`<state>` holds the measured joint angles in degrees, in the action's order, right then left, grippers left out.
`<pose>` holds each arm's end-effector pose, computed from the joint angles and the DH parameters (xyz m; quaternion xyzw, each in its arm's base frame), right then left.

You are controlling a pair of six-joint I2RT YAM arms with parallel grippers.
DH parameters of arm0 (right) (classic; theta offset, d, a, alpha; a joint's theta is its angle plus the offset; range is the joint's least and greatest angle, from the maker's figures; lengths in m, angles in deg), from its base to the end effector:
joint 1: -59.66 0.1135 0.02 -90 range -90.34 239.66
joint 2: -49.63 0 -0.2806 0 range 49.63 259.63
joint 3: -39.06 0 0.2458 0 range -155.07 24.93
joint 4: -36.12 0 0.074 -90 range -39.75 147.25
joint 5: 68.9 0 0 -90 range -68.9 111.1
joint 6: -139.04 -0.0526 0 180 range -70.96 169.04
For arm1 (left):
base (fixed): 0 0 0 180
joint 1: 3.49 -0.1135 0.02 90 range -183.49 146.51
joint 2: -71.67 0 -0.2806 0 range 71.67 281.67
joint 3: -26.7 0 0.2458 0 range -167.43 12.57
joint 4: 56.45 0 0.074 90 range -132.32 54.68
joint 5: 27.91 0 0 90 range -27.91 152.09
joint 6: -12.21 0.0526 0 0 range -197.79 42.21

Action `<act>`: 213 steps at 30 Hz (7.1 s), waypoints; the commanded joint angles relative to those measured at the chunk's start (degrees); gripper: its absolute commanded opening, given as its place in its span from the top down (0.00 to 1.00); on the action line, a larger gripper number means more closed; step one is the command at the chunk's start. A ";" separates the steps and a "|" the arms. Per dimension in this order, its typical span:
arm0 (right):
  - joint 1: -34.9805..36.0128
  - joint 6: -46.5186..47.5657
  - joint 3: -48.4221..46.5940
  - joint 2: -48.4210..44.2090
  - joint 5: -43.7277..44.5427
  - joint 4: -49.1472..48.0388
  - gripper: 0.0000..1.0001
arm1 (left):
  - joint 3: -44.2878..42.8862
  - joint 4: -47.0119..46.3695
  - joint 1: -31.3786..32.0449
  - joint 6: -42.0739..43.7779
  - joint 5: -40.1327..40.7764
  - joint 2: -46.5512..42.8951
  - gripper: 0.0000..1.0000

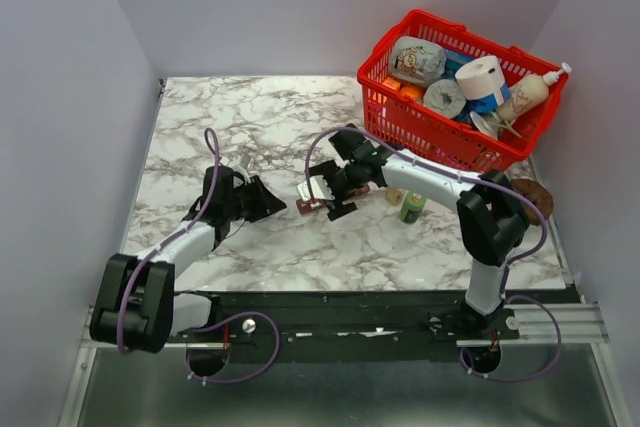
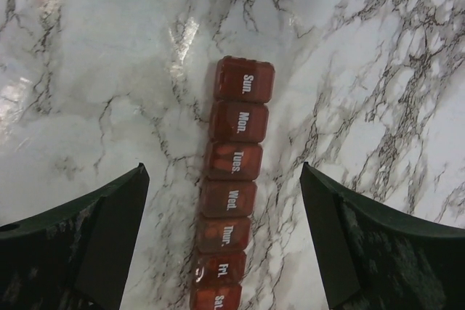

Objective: Sort the pills into containers

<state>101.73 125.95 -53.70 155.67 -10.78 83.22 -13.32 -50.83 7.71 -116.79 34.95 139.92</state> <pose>0.2749 0.2856 0.2236 -0.8365 0.4115 0.1797 0.3140 0.2238 -0.0688 0.1906 -0.0989 0.8591 -0.3815 0.3265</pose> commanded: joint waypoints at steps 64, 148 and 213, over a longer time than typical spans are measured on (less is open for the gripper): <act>3.20 -10.20 -18.04 18.50 -0.72 8.51 0.61 | -8.56 0.42 5.67 1.91 6.83 23.51 0.69; -3.83 -26.54 -29.48 23.34 -8.20 15.72 0.33 | -6.37 0.25 6.90 1.91 5.69 27.11 0.73; -0.23 -25.13 -8.64 9.45 8.93 -14.16 0.36 | -7.95 0.16 6.29 1.56 2.44 30.63 0.72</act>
<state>101.60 102.58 -60.30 165.12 -4.46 71.77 -23.42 -60.01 14.09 -118.34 32.44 166.68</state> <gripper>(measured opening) 0.657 0.282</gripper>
